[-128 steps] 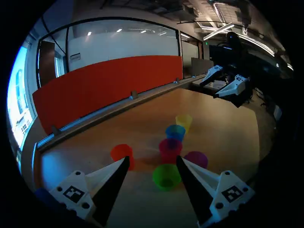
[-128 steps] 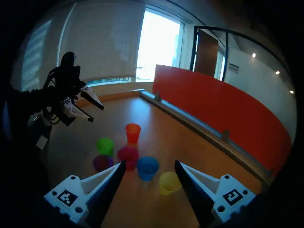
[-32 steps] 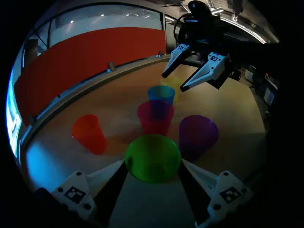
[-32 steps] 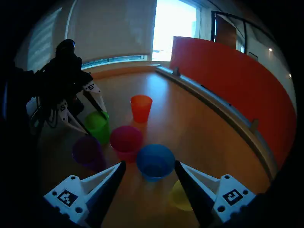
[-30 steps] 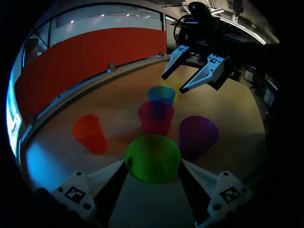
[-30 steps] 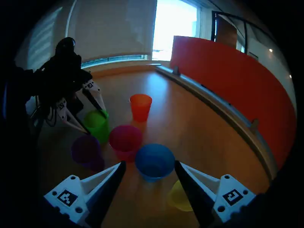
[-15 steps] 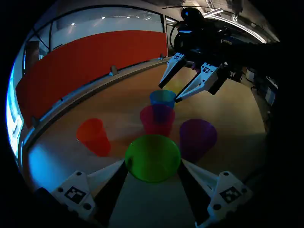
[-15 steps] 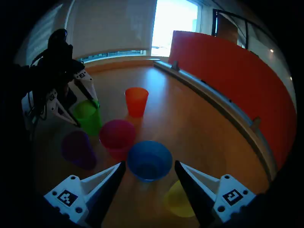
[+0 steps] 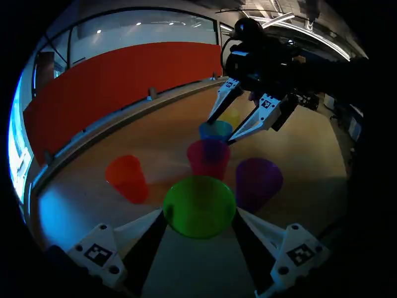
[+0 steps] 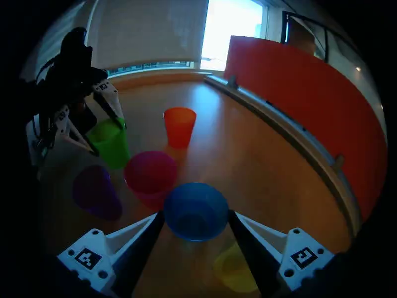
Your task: Pour water
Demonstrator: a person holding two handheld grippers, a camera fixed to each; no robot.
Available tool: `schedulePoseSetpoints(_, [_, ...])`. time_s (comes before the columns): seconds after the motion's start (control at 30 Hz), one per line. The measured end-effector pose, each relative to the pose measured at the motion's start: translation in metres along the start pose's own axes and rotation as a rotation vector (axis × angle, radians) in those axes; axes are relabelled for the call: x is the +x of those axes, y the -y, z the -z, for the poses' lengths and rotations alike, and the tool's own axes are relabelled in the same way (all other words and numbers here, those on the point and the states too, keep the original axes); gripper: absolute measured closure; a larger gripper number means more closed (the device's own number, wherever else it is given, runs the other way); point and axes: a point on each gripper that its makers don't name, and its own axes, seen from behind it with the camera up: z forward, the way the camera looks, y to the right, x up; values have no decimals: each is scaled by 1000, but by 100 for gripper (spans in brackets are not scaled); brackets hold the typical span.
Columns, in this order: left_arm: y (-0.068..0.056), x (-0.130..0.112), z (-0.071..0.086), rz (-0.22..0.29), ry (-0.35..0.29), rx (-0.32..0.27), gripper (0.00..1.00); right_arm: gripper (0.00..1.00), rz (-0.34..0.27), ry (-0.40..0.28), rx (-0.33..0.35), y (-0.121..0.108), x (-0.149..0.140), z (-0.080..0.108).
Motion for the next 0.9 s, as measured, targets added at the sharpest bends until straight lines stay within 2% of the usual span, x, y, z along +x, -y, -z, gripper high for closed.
schedulePoseSetpoints(0.57, [1, 6, 4, 15, -19, 8, 14, 2, 35, 28, 4, -1, -6, -14])
schedulePoseSetpoints(0.63, [1, 6, 4, 16, -20, 8, 14, 5, 33, 29, 4, -1, -6, -15])
schedulePoseSetpoints(0.9, [1, 7, 5, 24, -26, 10, 14, 8, 6, 15, 3, -2, -6, -17])
